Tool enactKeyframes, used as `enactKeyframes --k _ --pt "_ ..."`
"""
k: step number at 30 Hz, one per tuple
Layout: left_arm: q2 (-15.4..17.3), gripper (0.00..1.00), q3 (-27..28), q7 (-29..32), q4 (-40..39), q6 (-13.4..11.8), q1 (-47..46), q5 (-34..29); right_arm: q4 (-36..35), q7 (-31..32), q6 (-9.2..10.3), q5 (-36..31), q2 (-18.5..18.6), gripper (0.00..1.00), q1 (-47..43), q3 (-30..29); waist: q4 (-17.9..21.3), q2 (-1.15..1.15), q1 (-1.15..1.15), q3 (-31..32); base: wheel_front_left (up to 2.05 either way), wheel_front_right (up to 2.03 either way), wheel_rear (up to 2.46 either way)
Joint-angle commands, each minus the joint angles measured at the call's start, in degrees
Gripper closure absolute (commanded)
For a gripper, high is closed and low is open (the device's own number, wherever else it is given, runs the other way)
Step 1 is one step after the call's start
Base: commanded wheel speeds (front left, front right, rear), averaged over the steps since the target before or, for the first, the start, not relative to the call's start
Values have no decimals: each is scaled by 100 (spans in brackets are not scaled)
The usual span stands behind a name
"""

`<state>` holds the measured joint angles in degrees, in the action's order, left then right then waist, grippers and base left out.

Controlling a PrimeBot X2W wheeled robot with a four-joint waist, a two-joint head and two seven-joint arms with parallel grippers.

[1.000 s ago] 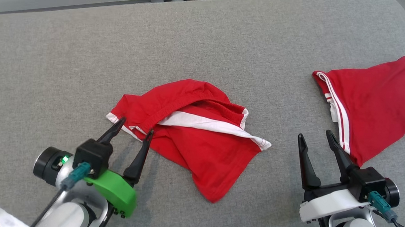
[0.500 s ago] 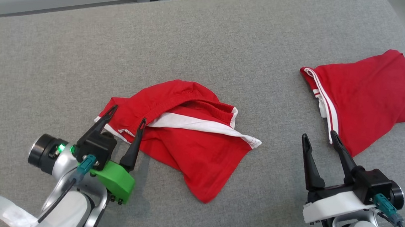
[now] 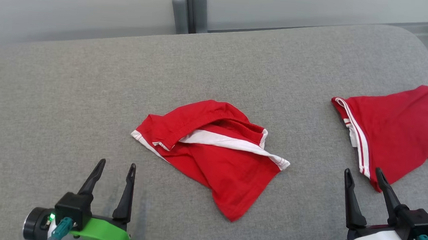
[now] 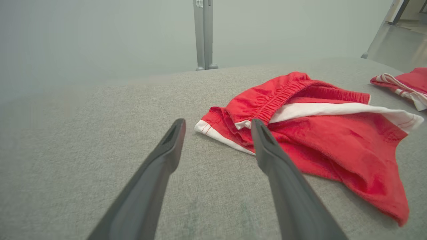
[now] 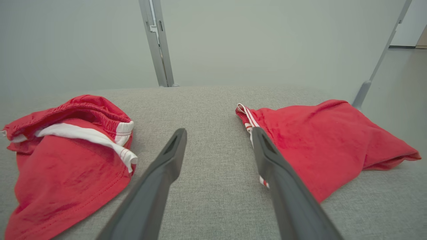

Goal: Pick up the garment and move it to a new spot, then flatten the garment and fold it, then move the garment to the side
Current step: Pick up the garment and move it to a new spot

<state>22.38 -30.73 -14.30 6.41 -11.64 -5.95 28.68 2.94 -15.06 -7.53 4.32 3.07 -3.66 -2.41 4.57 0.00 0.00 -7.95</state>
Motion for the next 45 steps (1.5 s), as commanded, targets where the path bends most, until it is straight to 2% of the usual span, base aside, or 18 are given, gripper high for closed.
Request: enactKeyframes --k 1,14,25,36,45 --pt "-22 0 123 -60 37 -6 208 53 -40 -16 9 -16 47 0 -125 -41 -319 0 0 312 0 0 0" --pt "-324 0 1005 -91 82 188 844 -206 61 -16 9 -28 140 0 -339 -113 -574 0 0 553 0 0 0" --pt "-588 0 1757 -92 191 688 1151 -500 182 -16 9 -11 117 0 -386 -108 -612 0 0 588 0 0 0" --pt "-889 0 2154 -93 275 1056 1206 -820 255 -16 9 -16 138 0 -357 -136 -578 0 0 593 0 0 0" --pt "-1062 0 2334 -93 343 1245 1177 -1046 279 -16 9 10 122 0 -349 -121 -590 0 0 599 0 0 0"
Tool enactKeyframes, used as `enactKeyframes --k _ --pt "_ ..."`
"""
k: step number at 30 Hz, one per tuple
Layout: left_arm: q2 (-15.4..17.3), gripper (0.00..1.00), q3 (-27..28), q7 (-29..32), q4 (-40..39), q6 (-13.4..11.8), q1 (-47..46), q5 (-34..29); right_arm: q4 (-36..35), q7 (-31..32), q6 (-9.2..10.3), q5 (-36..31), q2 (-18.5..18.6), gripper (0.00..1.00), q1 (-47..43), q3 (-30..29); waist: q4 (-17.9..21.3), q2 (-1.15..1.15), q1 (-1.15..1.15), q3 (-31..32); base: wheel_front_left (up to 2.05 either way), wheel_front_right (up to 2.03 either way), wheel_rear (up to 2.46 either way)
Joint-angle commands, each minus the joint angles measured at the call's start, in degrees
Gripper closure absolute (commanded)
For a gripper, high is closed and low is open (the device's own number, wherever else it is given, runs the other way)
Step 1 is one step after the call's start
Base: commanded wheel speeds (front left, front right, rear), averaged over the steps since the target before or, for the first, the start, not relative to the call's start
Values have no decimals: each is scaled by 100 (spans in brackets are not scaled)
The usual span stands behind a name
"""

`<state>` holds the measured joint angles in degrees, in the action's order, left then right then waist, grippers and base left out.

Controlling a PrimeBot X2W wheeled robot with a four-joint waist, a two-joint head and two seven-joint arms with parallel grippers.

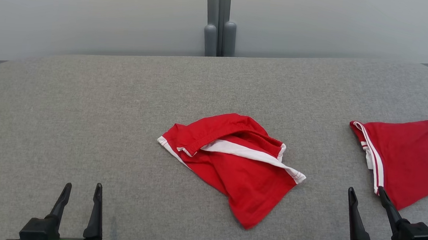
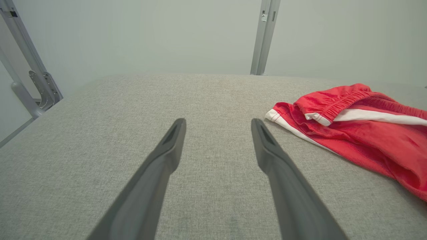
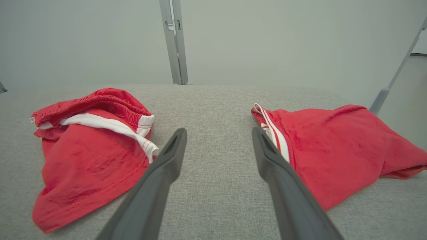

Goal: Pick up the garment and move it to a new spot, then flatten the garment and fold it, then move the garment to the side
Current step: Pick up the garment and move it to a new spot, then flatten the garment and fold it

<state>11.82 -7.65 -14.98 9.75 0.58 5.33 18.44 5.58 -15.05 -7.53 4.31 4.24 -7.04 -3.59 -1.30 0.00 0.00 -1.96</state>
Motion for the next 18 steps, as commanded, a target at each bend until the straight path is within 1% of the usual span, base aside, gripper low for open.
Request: enactKeyframes --k 1,7,15,18 --pt "-20 0 43 -25 9 38 47 -47 18 -17 9 10 5 0 -3 0 -6 0 0 -4 0 0 0" --pt "-104 0 136 -25 -17 131 74 -181 9 -17 9 -2 -15 0 25 25 -10 0 0 -23 0 0 0" --pt "-200 0 245 -25 -95 195 -4 -287 -19 -17 9 -31 -4 0 107 72 48 0 0 -90 0 0 0" --pt "-233 0 213 -20 -119 254 -59 -348 -47 -17 9 -31 25 0 147 77 92 0 0 -116 0 0 0"
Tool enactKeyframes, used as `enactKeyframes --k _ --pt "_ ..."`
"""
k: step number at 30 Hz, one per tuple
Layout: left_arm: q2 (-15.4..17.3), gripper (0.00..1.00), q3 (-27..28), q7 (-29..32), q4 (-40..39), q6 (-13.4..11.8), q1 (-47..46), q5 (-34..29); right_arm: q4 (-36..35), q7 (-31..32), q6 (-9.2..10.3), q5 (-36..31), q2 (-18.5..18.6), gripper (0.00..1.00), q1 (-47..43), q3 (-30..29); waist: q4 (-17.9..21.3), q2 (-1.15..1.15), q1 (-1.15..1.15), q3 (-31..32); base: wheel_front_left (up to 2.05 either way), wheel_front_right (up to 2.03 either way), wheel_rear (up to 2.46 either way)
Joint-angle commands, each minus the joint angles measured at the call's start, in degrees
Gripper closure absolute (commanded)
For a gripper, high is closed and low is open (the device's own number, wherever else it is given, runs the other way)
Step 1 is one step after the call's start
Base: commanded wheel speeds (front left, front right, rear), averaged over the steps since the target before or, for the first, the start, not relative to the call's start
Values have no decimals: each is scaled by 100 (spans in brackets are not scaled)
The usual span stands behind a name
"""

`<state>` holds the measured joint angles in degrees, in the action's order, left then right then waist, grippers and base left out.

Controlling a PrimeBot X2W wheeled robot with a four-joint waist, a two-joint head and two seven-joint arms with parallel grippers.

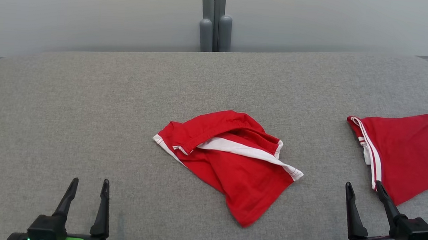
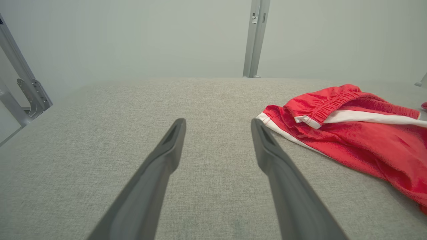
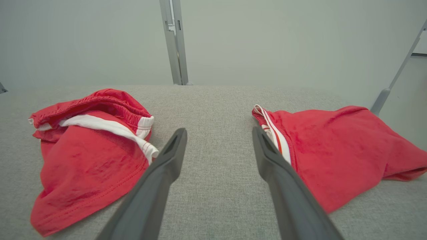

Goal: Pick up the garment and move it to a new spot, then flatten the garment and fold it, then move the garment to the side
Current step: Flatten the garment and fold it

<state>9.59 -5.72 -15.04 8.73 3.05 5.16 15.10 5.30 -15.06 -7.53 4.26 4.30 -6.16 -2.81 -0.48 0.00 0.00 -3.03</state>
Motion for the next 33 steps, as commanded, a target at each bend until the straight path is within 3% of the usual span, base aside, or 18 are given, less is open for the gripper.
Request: enactKeyframes --k 1,9,14,20,27,33 --pt "-7 0 -31 -15 -16 36 -80 -48 -30 -16 9 -20 26 0 72 4 22 0 0 -26 0 0 0" --pt "209 0 -927 478 150 317 -966 -524 -114 -16 9 -47 5 0 296 89 110 0 0 -406 0 0 0" --pt "600 0 -1969 1207 602 436 -1966 -926 -102 -16 9 -11 -33 0 571 303 361 0 0 -726 0 0 0" --pt "1095 0 -2821 1512 1044 439 -2679 -826 -90 -16 9 67 -97 0 674 339 706 0 0 -855 0 0 0" --pt "1468 0 -3238 1590 1329 442 -3194 -604 -81 -15 9 126 -130 0 653 327 966 0 0 -1007 0 0 0" --pt "1542 0 -3256 1562 1687 441 -3344 -456 -88 -16 9 289 -137 0 717 305 1084 0 0 -1053 0 0 0"
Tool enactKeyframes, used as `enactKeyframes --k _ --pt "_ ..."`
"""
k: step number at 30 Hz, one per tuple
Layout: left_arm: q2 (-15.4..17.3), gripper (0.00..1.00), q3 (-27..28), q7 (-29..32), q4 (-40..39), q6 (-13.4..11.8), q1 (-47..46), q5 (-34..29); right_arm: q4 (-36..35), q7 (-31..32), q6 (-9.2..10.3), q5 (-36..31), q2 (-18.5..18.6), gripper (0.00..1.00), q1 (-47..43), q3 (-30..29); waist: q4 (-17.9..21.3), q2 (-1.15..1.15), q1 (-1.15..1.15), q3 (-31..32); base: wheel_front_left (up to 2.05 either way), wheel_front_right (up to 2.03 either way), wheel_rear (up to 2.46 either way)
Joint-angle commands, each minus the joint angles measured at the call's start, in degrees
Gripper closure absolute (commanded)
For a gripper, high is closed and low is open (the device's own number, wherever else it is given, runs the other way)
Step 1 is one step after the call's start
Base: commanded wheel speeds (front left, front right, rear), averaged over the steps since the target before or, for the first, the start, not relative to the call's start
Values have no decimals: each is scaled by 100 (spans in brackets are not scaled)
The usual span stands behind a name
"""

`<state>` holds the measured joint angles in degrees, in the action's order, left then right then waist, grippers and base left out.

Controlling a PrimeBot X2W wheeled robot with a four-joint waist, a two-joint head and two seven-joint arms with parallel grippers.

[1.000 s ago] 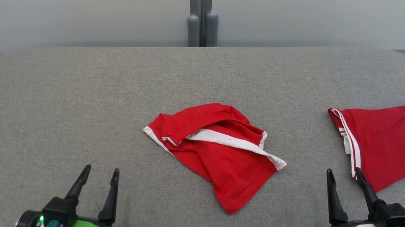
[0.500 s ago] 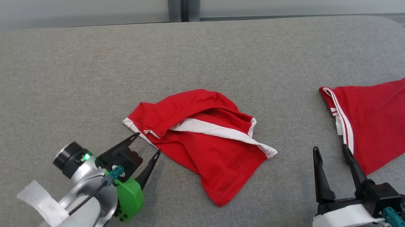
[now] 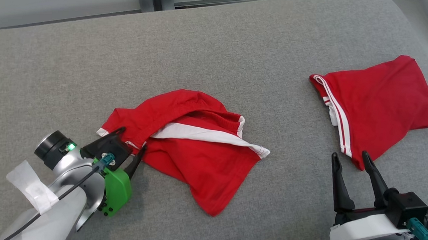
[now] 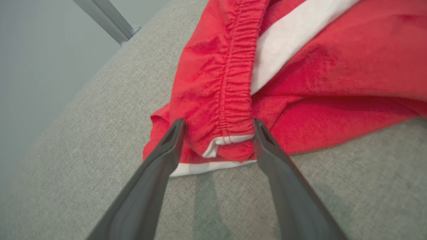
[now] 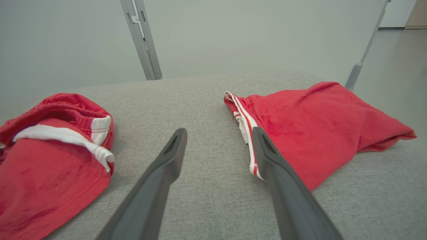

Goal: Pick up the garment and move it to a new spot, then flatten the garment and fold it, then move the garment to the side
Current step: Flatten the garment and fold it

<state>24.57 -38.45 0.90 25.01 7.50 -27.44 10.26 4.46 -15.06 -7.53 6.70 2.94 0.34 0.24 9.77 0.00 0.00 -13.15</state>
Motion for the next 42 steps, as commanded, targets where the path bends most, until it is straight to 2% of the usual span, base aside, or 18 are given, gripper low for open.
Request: enactKeyframes --k 1,3,4,5,6,7,9,10,11,16,21,25,30,35,38,42 --pt "36 0 8 -35 102 -4 -88 56 -5 -16 9 67 0 0 75 5 72 0 0 -43 0 0 0" --pt "13 0 -17 -53 158 -3 -102 123 -6 -16 9 82 -2 0 70 21 89 0 0 -41 0 0 0" --pt "-3 21 -41 -45 180 -3 -106 185 -6 -16 9 84 -1 0 65 25 92 0 0 -43 0 0 0" --pt "-3 21 -41 -45 180 -3 -106 185 -6 -16 9 84 -1 0 65 25 92 0 0 -43 0 0 0" --pt "-12 46 -75 -32 175 -3 -121 247 -7 -16 9 89 -1 0 61 25 92 0 0 -46 0 0 0" --pt "-34 60 -60 -39 160 -3 -137 351 -6 -16 9 95 -1 0 53 18 88 0 0 -47 0 0 0" --pt "-145 76 88 -29 121 -3 -90 747 0 -15 9 103 -2 0 36 5 78 0 0 -46 0 0 0" --pt "-168 95 175 -6 93 -3 -79 888 2 -15 9 109 -1 0 27 -1 72 0 0 -46 0 0 0" --pt "-200 100 241 37 62 -3 -68 1060 7 -15 9 111 -1 0 20 -7 59 0 0 -44 0 0 0" --pt "-422 100 504 423 -311 -3 122 2080 34 -16 9 101 -1 0 31 -19 9 0 0 -33 0 0 0" --pt "-657 100 852 947 -1125 -15 252 3263 38 -16 9 93 -1 0 31 -34 -41 0 0 -6 0 0 0" --pt "-1058 100 1362 1265 -1864 -332 323 4279 58 -16 9 133 -1 0 24 -6 -56 0 0 25 0 0 0" --pt "-1637 100 1825 1690 -2913 -1004 457 5419 108 -15 9 200 -1 0 6 28 -40 0 0 114 0 0 0" --pt "-2036 100 1779 2059 -3819 -1973 472 6195 178 -16 9 300 -1 0 -22 82 -9 0 0 237 0 0 0" --pt "-2141 100 1530 1997 -3989 -2505 229 6455 249 -16 9 378 0 0 19 120 4 0 0 305 0 0 0" --pt "-2161 100 1168 1318 -3882 -3139 -360 6946 309 -16 9 455 -3 0 162 277 47 0 0 309 0 0 0"
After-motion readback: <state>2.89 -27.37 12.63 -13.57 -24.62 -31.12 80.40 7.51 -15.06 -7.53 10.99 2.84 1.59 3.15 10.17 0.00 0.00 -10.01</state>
